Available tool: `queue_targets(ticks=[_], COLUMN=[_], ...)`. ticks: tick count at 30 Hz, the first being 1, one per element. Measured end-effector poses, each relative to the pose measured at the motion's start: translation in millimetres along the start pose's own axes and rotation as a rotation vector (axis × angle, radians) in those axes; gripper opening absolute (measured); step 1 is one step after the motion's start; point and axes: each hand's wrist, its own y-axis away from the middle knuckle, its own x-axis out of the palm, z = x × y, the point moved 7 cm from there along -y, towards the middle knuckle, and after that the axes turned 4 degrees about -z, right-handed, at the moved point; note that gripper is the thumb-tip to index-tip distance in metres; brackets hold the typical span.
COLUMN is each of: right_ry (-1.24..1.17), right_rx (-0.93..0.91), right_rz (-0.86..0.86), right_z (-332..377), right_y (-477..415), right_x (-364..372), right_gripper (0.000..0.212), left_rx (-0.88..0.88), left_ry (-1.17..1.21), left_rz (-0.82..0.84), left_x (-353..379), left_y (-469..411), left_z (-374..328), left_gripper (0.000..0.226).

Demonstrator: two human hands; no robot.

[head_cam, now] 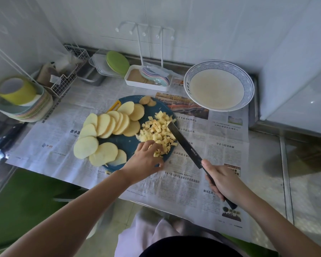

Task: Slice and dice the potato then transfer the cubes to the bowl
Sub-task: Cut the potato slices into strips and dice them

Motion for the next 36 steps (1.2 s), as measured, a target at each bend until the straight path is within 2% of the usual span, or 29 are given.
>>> queue_targets(ticks=[3, 6, 10, 13, 15, 17, 20, 23, 26, 30, 34, 36], right_ry=[0.011, 0.084, 0.453, 0.754, 0.903, 1.011, 1.115, 1.166, 1.242, 1.290, 1.292, 1.274], right_rx=[-0.009, -0.029, -0.163, -0.254, -0.307, -0.363, -0.445, -0.537, -0.596, -0.610, -0.540, -0.493], right_rz=[0.001, -0.038, -0.144, -0.170, -0.172, -0.175, -0.168, -0.153, -0.141, -0.144, -0.196, -0.241], right_z=[0.2, 4.9, 23.3, 38.6, 46.2, 55.0, 69.4, 82.7, 88.4, 89.5, 82.9, 80.9], right_y=[1.1, 0.1, -2.7, -6.1, -10.2, -13.3, -16.7, -20.6, -22.8, -20.1, -16.2, -11.4], right_x=[-0.6, -4.3, -13.0, -15.3, -14.7, -11.0, -2.0, 9.7, 16.1, 7.6, -18.5, -34.2], right_gripper=[0.063, 0.062, 0.056, 0.045, 0.045, 0.052, 0.055, 0.056, 0.061, 0.067, 0.062, 0.053], left_rx=[-0.029, -0.176, -0.318, -0.479, -0.486, -0.424, -0.251, -0.133, -0.162, -0.285, -0.385, -0.446], left_ry=[0.004, 0.029, 0.015, 0.017, -0.011, -0.025, -0.030, -0.110, -0.190, -0.257, -0.139, -0.016], left_rz=[-0.068, -0.200, -0.314, -0.416, -0.443, -0.392, -0.086, 0.177, 0.238, 0.311, 0.324, 0.335], left_x=[-4.1, -15.4, -29.6, -43.7, -52.7, -57.5, -47.6, -26.4, -16.3, -14.8, -11.3, -9.8], left_y=[-1.9, -4.0, 0.8, 6.9, 7.8, 3.2, -10.7, -16.3, -17.6, -11.8, -6.8, -6.5], left_z=[3.9, 23.0, 41.5, 48.5, 41.6, 26.6, -10.2, -32.1, -19.8, 14.3, 47.9, 57.2], left_gripper=[0.020, 0.020, 0.005, 0.021, 0.030, 0.048, 0.081, 0.096, 0.097, 0.094, 0.096, 0.090])
